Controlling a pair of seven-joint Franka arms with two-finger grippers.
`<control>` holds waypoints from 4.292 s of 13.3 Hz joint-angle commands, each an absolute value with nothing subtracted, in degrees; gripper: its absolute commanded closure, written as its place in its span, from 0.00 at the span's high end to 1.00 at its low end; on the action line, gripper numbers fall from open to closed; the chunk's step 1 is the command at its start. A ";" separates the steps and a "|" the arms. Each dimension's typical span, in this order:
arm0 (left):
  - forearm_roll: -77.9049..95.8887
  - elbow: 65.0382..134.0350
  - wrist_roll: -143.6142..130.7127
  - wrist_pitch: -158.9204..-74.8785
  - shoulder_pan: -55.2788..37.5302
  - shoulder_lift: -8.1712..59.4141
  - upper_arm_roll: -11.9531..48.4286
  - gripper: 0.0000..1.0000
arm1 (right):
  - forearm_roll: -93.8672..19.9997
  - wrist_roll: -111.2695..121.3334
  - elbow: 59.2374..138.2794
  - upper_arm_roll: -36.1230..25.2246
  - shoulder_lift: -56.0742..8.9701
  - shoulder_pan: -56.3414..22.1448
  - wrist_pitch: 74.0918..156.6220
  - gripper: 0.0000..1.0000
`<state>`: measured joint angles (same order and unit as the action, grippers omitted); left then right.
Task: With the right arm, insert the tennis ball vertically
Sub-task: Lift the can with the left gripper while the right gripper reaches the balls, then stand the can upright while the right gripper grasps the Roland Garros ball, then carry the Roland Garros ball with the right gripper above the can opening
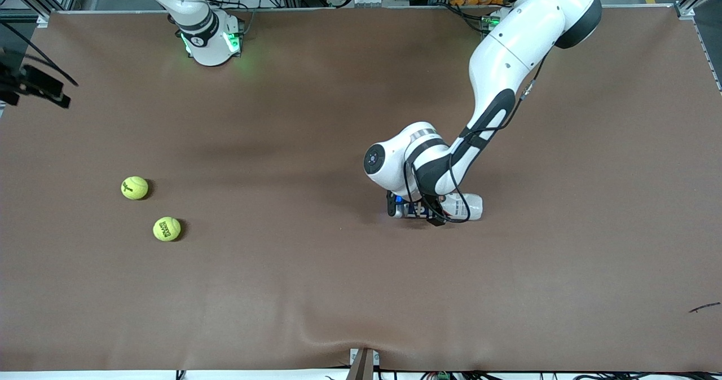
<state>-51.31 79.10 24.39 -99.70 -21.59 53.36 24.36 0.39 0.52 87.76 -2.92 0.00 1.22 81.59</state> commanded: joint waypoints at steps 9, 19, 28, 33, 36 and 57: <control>-51.59 77.17 20.30 -101.78 -24.70 51.78 27.76 0.65 | 0.44 2.02 86.84 -2.37 -21.60 -0.17 101.50 1.00; -51.33 73.92 -0.93 -122.49 -20.13 50.27 46.05 0.63 | 0.79 5.53 88.68 -2.46 -37.61 -0.18 117.68 1.00; -50.45 74.53 -19.85 -162.39 -21.79 54.84 44.39 0.62 | 3.34 6.32 95.89 -2.46 -38.76 0.26 127.18 0.98; -50.27 74.44 -26.53 -177.96 -29.70 57.03 30.51 0.62 | 3.25 8.96 94.05 -2.46 -38.58 0.96 126.92 0.23; -50.36 74.36 -26.54 -178.77 -29.62 58.27 30.15 0.65 | 2.38 8.97 90.73 -2.37 -37.79 1.23 120.80 0.13; -51.85 75.93 -25.58 -190.63 -29.71 63.72 22.41 0.86 | -17.32 -43.32 72.42 -2.20 -28.92 -22.40 85.69 0.15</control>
<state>-50.97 75.83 -25.68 -188.19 -29.67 63.41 22.82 -16.45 -41.30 71.62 -1.44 -29.55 -20.54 85.72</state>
